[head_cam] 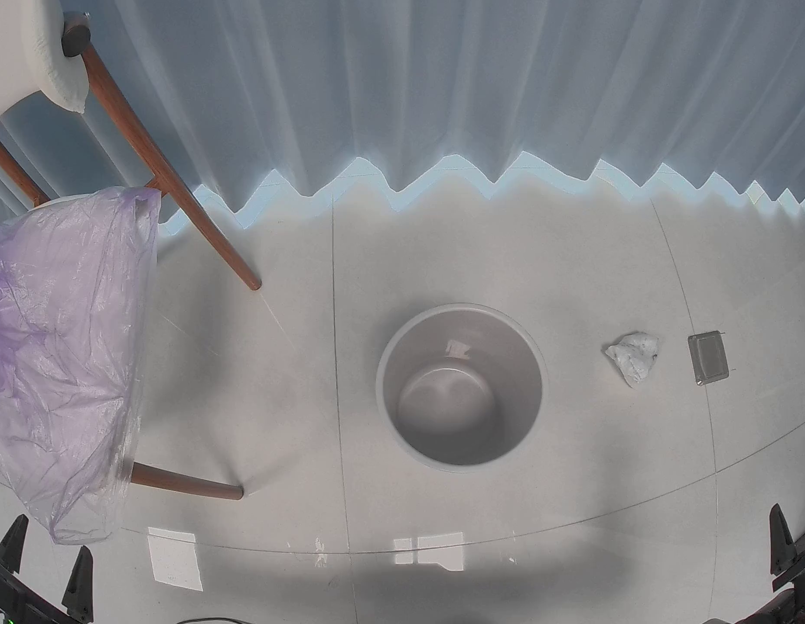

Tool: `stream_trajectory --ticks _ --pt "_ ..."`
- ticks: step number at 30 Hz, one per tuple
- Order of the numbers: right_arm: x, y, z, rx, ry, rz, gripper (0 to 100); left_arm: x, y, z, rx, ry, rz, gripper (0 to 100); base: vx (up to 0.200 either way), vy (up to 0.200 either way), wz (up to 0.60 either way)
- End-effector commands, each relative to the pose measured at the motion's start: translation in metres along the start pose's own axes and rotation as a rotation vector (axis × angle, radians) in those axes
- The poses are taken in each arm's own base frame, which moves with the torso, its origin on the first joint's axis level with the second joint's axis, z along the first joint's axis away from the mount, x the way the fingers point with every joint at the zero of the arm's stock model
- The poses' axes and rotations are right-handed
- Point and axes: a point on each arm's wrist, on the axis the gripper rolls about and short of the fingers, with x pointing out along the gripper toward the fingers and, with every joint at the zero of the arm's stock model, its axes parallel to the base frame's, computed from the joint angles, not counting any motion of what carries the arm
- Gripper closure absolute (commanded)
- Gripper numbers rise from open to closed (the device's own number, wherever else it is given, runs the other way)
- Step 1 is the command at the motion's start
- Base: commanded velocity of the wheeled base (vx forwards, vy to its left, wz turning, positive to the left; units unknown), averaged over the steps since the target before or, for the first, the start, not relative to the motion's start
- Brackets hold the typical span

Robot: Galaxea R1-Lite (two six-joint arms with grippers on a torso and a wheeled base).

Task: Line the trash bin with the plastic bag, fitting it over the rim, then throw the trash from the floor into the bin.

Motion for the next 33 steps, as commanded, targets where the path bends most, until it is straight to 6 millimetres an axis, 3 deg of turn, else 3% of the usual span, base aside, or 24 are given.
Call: stream_trajectory --ticks 1,20,23,24,28,30,33 --pt "0.000 0.000 -0.005 -0.001 0.002 0.000 0 0.000 0.000 -0.005 0.000 0.000 0.001 0 0.000 0.000 0.00" --pt "0.000 0.000 -0.005 0.001 0.002 0.000 0 -0.003 0.000 0.020 0.046 -0.226 -0.007 0 0.000 0.000 0.00" --pt "0.000 0.000 -0.005 0.002 0.002 -0.002 0 -0.007 -0.001 0.030 0.044 -0.254 -0.036 0 0.000 0.000 0.00" --pt "0.000 0.000 -0.005 0.004 0.002 -0.002 0 -0.012 -0.002 0.041 0.046 -0.255 -0.082 0 0.000 0.000 0.00" --pt "0.000 0.000 -0.005 0.007 0.002 -0.002 0 -0.013 -0.003 0.064 0.051 -0.161 -0.149 0 0.000 0.000 0.00" --pt "0.000 0.000 -0.005 0.007 0.002 -0.002 0 -0.011 -0.003 0.069 0.050 -0.146 -0.160 0 0.000 0.000 0.00" --pt "0.000 0.000 -0.005 0.007 0.002 -0.002 0 0.006 -0.004 0.096 0.047 -0.078 -0.198 0 0.000 0.000 0.00"
